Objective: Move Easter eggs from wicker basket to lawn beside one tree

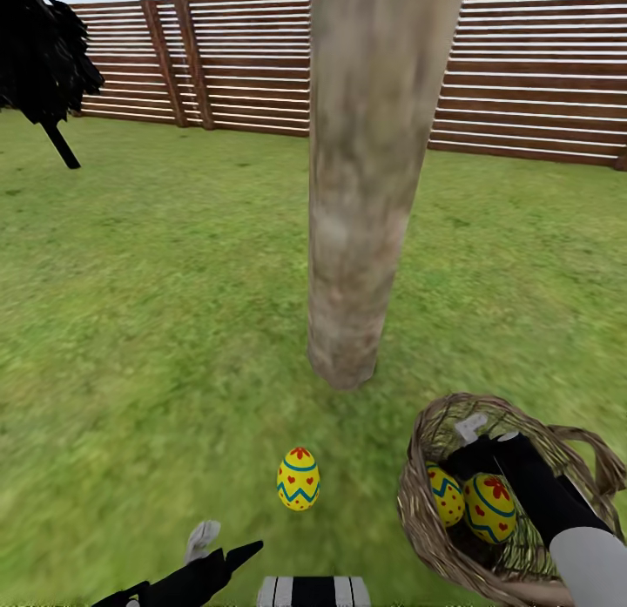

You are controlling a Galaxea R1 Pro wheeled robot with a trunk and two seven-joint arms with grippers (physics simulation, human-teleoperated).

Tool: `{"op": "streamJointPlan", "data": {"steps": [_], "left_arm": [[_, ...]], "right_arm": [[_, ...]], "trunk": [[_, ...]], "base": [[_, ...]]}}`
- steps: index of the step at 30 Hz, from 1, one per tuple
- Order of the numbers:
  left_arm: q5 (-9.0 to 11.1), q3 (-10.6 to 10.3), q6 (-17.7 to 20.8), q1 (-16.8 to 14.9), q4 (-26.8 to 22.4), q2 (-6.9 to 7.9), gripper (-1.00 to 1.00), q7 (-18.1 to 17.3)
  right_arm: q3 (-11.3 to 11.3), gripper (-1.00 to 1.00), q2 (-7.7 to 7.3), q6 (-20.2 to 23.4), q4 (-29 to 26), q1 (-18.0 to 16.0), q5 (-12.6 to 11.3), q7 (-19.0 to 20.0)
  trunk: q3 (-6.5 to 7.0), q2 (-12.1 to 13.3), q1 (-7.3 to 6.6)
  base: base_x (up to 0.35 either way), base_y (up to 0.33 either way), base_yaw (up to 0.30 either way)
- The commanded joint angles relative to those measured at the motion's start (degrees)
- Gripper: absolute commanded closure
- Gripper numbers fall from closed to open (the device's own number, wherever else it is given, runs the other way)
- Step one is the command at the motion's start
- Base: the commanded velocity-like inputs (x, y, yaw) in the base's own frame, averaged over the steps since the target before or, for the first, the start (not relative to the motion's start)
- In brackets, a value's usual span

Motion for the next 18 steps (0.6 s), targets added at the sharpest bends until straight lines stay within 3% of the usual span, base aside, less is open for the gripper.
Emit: {"op": "streamJointPlan", "data": {"steps": [1,18], "left_arm": [[0.33,0.04,0.43,-0.02,-0.01,0.00,-1.00,-0.05],[0.33,0.04,0.43,-0.02,0.04,0.00,-1.00,0.04]], "right_arm": [[-0.16,-1.00,0.04,-0.02,-0.09,-0.02,0.59,0.57],[-0.15,-1.00,0.42,-0.91,0.00,-0.02,0.57,0.89]], "trunk": [[-0.27,-0.03,0.01],[-4.04,-0.26,0.45]], "base": [[0.000,0.000,0.000],[0.000,0.000,0.000]]}}
